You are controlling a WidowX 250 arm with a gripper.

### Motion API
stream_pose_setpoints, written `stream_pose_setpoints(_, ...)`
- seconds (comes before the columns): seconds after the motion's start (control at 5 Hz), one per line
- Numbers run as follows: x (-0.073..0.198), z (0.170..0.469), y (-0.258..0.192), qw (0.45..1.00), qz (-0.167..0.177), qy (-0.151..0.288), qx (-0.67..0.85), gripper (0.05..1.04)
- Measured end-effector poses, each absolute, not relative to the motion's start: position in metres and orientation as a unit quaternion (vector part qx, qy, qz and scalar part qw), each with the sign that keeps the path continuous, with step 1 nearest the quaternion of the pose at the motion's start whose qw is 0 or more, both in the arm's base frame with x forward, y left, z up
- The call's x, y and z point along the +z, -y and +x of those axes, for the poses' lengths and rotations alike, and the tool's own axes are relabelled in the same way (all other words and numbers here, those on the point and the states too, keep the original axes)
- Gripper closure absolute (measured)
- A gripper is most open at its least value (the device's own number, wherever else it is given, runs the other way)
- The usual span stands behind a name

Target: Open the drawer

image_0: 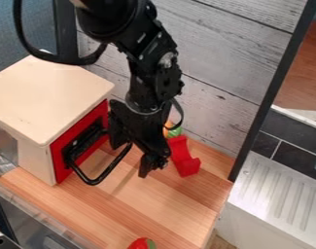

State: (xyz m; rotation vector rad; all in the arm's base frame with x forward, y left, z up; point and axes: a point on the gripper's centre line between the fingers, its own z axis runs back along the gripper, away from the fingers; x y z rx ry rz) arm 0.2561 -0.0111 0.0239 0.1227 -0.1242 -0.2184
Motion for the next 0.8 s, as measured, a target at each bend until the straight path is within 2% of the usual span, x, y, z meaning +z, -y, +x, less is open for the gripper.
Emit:
stream_pose_setpoints(0.4,0.001,0.256,0.011,0.991,0.073,0.026,-0.107,0.083)
stream_pose_setpoints(0.6,-0.005,0.265,0.003,0.989,0.099,0.021,-0.106,0.083)
stream_pose_setpoints(0.8,-0.012,0.272,-0.004,0.989,0.112,0.01,-0.099,0.083)
